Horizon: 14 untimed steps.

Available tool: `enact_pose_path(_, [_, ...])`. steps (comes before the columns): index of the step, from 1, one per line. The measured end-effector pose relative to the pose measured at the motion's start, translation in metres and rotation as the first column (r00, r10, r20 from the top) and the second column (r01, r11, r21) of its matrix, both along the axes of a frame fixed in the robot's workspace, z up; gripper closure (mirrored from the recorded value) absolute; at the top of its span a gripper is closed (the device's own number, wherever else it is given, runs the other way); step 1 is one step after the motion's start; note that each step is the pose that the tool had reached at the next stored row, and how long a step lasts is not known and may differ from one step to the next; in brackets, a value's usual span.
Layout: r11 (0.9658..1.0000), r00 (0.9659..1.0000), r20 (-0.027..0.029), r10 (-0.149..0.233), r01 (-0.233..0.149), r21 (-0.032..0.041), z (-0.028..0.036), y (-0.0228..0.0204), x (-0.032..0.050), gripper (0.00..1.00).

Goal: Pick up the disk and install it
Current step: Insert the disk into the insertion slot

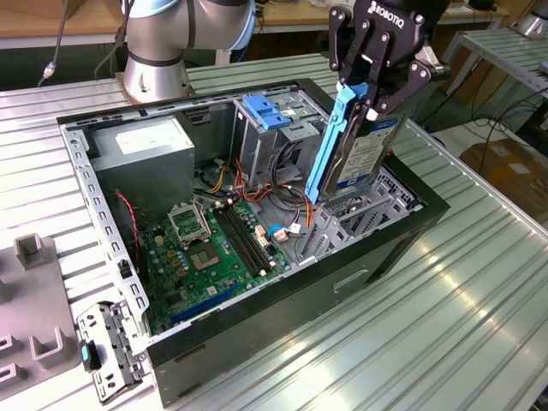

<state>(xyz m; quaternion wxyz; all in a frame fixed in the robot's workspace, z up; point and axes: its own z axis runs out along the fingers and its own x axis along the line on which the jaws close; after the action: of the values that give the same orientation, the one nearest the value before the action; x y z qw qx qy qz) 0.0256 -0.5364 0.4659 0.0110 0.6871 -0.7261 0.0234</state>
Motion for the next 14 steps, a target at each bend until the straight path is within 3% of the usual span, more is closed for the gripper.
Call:
enact_pose_path(5, [1.0,1.0,0.0006,0.009,-0.009,0.0002,-0.0045,-0.0041,0.0076,0.63])
enact_pose_path(6, [0.9999,0.9999,0.0007,0.011,-0.011,-0.0003,-0.006,-0.0045,0.0122,0.63])
enact_pose_path(14, [0.9999,0.9999,0.001,0.01,-0.01,-0.0055,-0.0127,-0.0045,0.0291,0.63])
